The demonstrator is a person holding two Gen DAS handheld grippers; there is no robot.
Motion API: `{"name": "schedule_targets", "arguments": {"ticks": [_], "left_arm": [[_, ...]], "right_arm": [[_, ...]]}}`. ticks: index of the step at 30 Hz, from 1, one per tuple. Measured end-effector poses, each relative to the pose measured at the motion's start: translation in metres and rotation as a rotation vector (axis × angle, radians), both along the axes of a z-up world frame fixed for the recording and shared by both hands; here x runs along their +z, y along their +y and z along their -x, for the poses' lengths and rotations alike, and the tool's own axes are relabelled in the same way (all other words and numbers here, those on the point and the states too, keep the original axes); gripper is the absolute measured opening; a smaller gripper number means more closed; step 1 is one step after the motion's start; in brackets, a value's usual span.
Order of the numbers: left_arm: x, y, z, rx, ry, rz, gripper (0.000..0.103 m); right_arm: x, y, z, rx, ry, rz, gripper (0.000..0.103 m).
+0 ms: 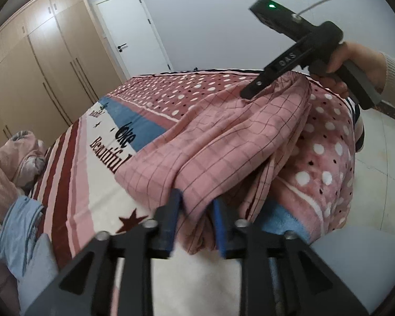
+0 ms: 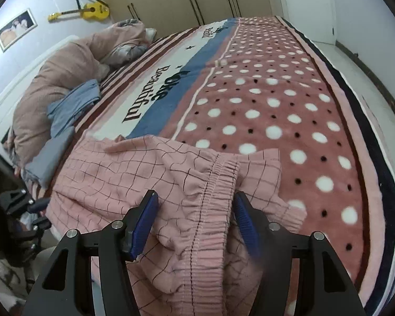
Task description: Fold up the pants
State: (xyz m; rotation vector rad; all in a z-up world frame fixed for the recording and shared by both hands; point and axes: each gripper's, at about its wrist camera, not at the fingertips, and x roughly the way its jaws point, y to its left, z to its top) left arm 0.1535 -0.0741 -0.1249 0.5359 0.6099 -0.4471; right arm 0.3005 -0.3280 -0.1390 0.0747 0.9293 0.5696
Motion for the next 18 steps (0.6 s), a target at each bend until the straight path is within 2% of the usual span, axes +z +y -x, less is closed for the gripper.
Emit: {"name": "schedule_targets", "arguments": {"ticks": [4, 5, 6, 7, 11, 14, 18], "left_arm": [[0.002, -0.013, -0.006, -0.045, -0.002, -0.012, 0.029], [0.002, -0.016, -0.008, -0.058, 0.004, -0.013, 0.028], [0.001, -0.019, -0.009, -0.070, 0.017, -0.011, 0.018], [0.000, -0.021, -0.010, -0.079, 0.036, -0.006, 0.005], [-0.007, -0.024, -0.004, -0.121, 0.103, -0.005, 0.004], [-0.012, -0.021, -0.001, -0.124, 0.147, 0.026, 0.003], [-0.014, -0.022, 0.001, -0.111, 0.154, 0.035, 0.004]], "right_arm": [[-0.002, 0.000, -0.012, 0.004, 0.019, -0.023, 0.048], [-0.003, 0.000, -0.015, 0.003, 0.020, -0.024, 0.040], [-0.003, 0.000, -0.017, -0.001, 0.014, -0.016, 0.025], [-0.003, -0.001, -0.018, -0.003, 0.002, -0.003, 0.017], [0.002, -0.015, -0.013, -0.067, -0.056, -0.025, 0.014], [0.001, -0.028, -0.011, -0.100, -0.053, -0.061, 0.014], [-0.007, -0.027, -0.011, -0.110, -0.060, -0.041, 0.014]]}}
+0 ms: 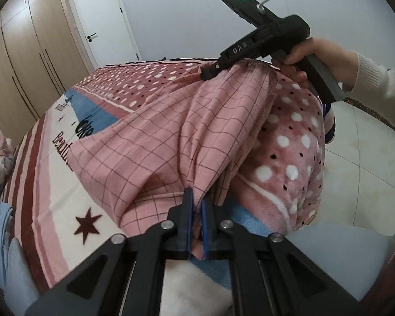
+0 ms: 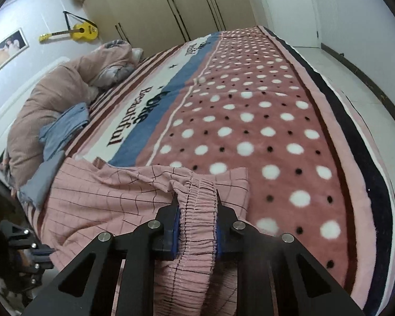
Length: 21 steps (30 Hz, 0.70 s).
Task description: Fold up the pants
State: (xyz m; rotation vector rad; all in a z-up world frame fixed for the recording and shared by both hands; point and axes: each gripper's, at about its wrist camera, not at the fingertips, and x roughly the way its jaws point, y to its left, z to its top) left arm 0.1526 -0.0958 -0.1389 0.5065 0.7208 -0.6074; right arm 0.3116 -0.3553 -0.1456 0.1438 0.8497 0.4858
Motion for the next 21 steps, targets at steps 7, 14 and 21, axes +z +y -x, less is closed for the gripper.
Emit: {"name": "schedule_targets", "arguments": {"ticks": [7, 14, 21], "left_arm": [[0.022, 0.018, 0.008, 0.005, 0.065, 0.115, 0.030], [0.048, 0.069, -0.015, 0.249, 0.075, 0.344, 0.050], [0.015, 0.102, -0.060, 0.460, 0.242, 0.509, 0.051]], "right_arm": [[0.016, -0.003, 0.017, -0.017, -0.035, 0.035, 0.054], [0.013, -0.012, 0.045, 0.002, -0.008, 0.070, 0.068], [-0.018, -0.024, 0.049, -0.010, 0.063, 0.008, 0.072]]}}
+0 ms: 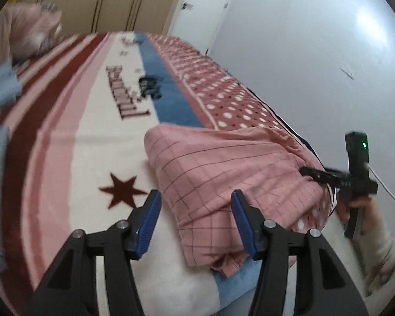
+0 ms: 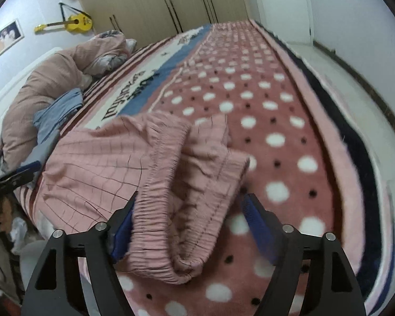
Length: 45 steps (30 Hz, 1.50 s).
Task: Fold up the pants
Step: 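Grasp the folded pants with the left gripper while the right gripper grasps the waistband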
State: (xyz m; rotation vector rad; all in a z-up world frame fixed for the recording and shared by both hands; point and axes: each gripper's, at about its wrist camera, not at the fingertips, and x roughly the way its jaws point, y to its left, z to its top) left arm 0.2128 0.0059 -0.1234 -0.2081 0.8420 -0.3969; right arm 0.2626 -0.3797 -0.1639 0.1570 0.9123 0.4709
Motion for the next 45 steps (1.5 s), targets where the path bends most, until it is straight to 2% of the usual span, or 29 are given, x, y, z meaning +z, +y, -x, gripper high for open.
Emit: {"name": "schedule_targets", "arguments": {"ticks": [4, 6, 9, 10, 12, 14, 16, 18, 20, 22, 28, 33, 45], "left_arm": [[-0.014, 0.001, -0.016, 0.001, 0.063, 0.088, 0.051], [-0.021, -0.001, -0.023, -0.007, 0.090, 0.118, 0.051], [-0.029, -0.004, -0.028, -0.009, 0.121, 0.140, 0.051], [-0.031, -0.004, -0.030, -0.010, 0.127, 0.141, 0.051], [-0.035, -0.007, -0.033, -0.018, 0.135, 0.146, 0.050], [-0.036, -0.010, -0.035, -0.021, 0.134, 0.134, 0.042], [-0.034, -0.014, -0.036, -0.018, 0.119, 0.106, 0.029], [-0.030, -0.014, -0.035, -0.020, 0.100, 0.094, 0.022], [-0.022, -0.014, -0.030, -0.028, 0.064, 0.071, 0.018], [-0.015, -0.015, -0.028, -0.033, 0.037, 0.052, 0.016], [0.016, -0.003, -0.018, -0.034, -0.050, 0.036, 0.014], [0.045, 0.022, -0.003, -0.019, -0.124, 0.016, 0.013], [0.089, 0.120, 0.036, 0.057, -0.246, -0.073, 0.013]], "right_arm": [[0.004, -0.004, -0.007, 0.023, 0.022, -0.088, 0.075], [-0.003, 0.000, -0.014, 0.047, 0.069, -0.093, 0.075], [-0.009, 0.005, -0.017, 0.077, 0.083, -0.092, 0.074], [-0.010, 0.007, -0.017, 0.080, 0.084, -0.097, 0.072], [-0.012, 0.008, -0.020, 0.091, 0.095, -0.121, 0.060], [-0.014, 0.010, -0.021, 0.101, 0.106, -0.132, 0.053], [-0.013, 0.013, -0.019, 0.107, 0.091, -0.114, 0.047], [-0.010, 0.014, -0.017, 0.096, 0.076, -0.108, 0.040], [-0.003, 0.016, -0.013, 0.090, 0.042, -0.089, 0.033], [0.007, 0.019, -0.009, 0.084, 0.008, -0.073, 0.031], [0.042, 0.031, 0.003, 0.091, -0.075, -0.073, 0.030], [0.066, 0.056, 0.010, 0.108, -0.117, -0.067, 0.029], [0.112, 0.167, 0.025, 0.170, -0.192, -0.085, 0.029]]}}
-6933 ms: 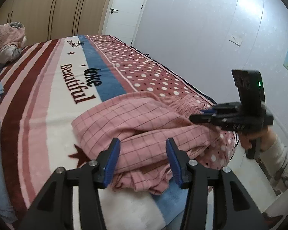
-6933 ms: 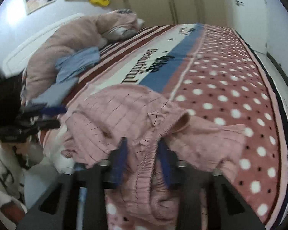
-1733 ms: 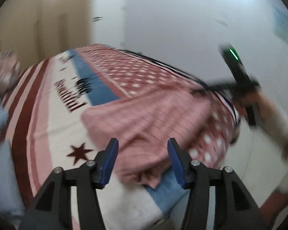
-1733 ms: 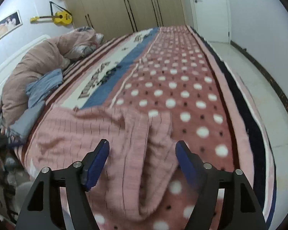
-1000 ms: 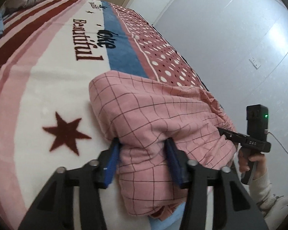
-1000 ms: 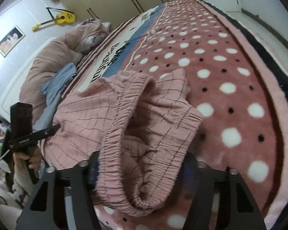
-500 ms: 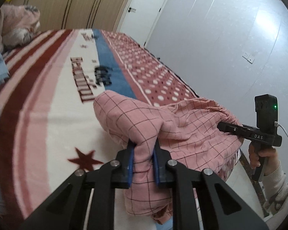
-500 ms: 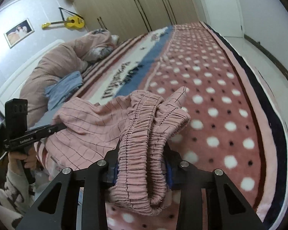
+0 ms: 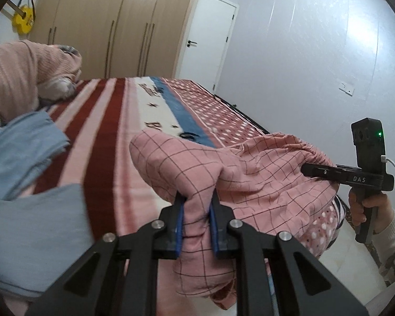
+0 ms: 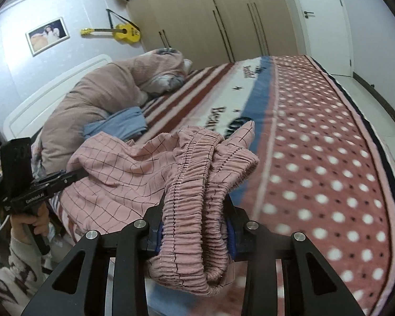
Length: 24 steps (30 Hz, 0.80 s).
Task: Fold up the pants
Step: 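Grasp the folded pants with the left gripper while the right gripper grasps the waistband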
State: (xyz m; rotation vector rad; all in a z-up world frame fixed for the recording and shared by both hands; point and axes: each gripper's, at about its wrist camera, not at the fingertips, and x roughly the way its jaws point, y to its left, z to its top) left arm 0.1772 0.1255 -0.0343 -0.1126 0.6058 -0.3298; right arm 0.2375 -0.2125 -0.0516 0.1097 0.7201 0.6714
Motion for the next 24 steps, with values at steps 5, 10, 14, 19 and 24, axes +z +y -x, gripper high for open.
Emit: {"name": "schedule_targets", "arguments": {"ticks": [5, 10, 14, 19, 24], "left_arm": [[0.010, 0.053, 0.018, 0.056, -0.026, -0.048, 0.013], [0.015, 0.109, 0.037, 0.118, -0.031, -0.062, 0.012], [0.017, 0.154, 0.043, 0.174, -0.018, -0.097, 0.012], [0.014, 0.208, 0.047, 0.229, 0.014, -0.124, 0.012], [0.007, 0.261, 0.046, 0.295, 0.035, -0.166, 0.012]], "right_arm": [[0.009, 0.059, 0.008, 0.041, -0.038, 0.010, 0.029], [0.011, 0.120, 0.010, 0.100, -0.042, -0.007, 0.029], [0.008, 0.169, 0.009, 0.157, -0.024, -0.032, 0.029], [0.000, 0.231, 0.005, 0.207, -0.006, -0.059, 0.029], [-0.012, 0.288, 0.002, 0.250, 0.012, -0.067, 0.029]]}}
